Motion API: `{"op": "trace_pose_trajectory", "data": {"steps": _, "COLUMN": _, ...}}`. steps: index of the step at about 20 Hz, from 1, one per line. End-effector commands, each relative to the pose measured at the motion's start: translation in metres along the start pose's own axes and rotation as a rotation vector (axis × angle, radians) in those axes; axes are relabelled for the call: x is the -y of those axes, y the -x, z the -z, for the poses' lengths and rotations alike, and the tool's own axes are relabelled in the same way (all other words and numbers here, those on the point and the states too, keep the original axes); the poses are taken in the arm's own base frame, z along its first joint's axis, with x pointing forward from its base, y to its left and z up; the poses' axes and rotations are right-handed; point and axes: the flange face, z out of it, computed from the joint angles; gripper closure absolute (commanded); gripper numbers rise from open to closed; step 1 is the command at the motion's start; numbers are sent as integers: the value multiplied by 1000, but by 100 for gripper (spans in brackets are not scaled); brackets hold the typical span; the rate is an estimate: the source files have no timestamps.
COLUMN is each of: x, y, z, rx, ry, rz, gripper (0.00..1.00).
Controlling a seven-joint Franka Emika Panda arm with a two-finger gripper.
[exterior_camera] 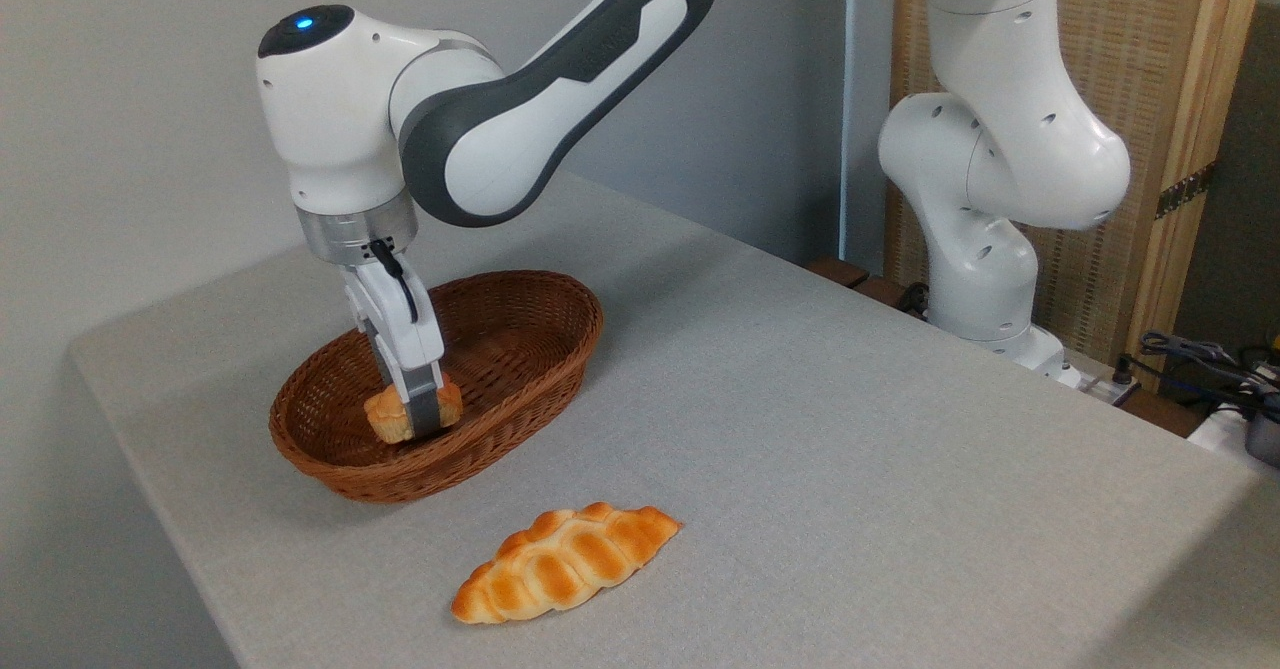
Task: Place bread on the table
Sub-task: 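Lift the round roll up out of the basket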
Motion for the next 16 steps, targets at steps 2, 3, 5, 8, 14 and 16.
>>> {"op": "trace_pose_trajectory", "data": {"steps": 2, "x": -4, "y": 16, "z": 45, "rx": 22, "ry": -44, "rz": 10, "gripper": 65}}
{"op": "trace_pose_trajectory", "data": {"steps": 3, "x": 1, "y": 29, "z": 59, "rx": 45, "ry": -39, "rz": 7, "gripper": 64}}
{"op": "trace_pose_trajectory", "data": {"steps": 5, "x": 5, "y": 52, "z": 82, "rx": 83, "ry": -18, "rz": -41, "gripper": 65}}
{"op": "trace_pose_trajectory", "data": {"steps": 8, "x": 23, "y": 82, "z": 122, "rx": 61, "ry": 30, "rz": -52, "gripper": 65}}
{"op": "trace_pose_trajectory", "data": {"steps": 14, "x": 27, "y": 150, "z": 143, "rx": 192, "ry": 132, "rz": -216, "gripper": 62}}
{"op": "trace_pose_trajectory", "data": {"steps": 16, "x": 23, "y": 164, "z": 127, "rx": 263, "ry": 127, "rz": -253, "gripper": 55}}
